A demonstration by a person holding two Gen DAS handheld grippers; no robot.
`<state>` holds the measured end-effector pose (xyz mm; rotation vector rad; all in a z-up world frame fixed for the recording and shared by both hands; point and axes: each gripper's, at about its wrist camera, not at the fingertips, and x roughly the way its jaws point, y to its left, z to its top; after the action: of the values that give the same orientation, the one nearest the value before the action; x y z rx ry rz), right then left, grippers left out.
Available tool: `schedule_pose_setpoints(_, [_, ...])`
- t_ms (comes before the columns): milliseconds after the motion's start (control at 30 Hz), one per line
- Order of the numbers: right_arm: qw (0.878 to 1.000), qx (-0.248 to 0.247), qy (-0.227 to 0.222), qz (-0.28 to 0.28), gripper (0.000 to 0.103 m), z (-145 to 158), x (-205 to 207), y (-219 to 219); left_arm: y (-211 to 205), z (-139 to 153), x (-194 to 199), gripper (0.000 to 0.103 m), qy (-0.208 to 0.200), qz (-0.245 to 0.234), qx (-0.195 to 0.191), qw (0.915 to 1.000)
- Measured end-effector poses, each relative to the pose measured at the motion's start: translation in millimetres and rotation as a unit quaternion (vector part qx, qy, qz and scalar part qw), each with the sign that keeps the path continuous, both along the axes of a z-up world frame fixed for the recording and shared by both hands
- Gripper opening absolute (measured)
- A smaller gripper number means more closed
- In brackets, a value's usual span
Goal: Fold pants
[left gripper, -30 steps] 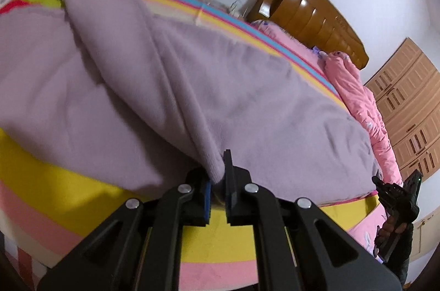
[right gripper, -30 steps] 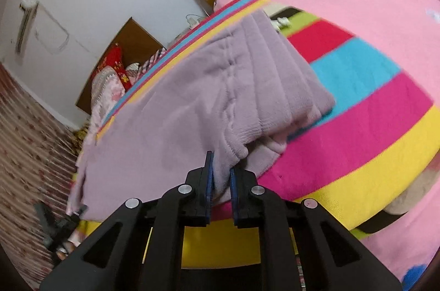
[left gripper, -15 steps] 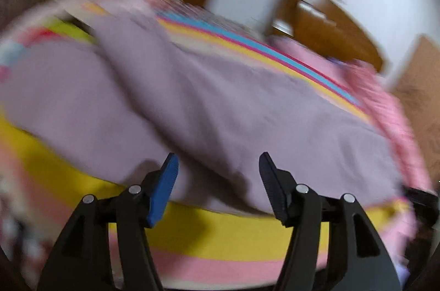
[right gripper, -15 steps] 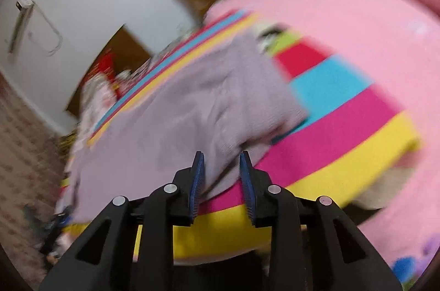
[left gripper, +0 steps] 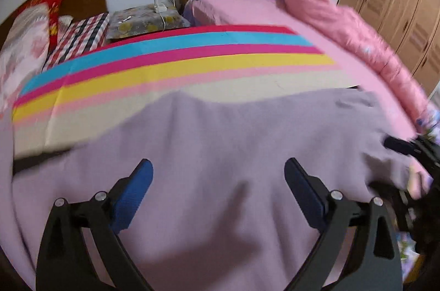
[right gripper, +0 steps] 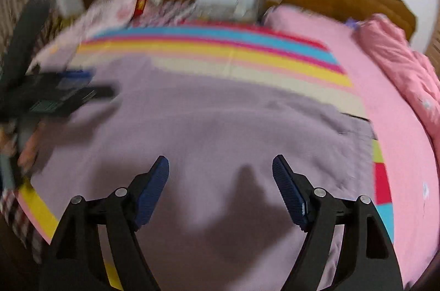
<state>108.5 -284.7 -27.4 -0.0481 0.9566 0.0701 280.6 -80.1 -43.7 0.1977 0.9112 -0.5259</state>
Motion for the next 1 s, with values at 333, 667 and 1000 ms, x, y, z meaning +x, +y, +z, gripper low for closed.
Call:
schedule_pose_setpoints(333, [0.999, 0.014, 0.033, 0.04, 0.083, -29, -53, -38, -17, -34, 45, 0.102, 0.001, 0.011, 0.049, 0.9987])
schedule_pose_setpoints(667, [1.0, 0.02, 0.003, 0.007, 0.087, -32, -63, -30, -8, -31, 29, 0.101, 0.0, 0.01, 0.036, 0.9993])
schedule_pose_setpoints(1000, [0.997, -0.001, -0.074, 0.015, 0.087, 31, -58, 8, 195, 56, -60, 0.101, -0.115, 0.139, -0.124, 0.9758])
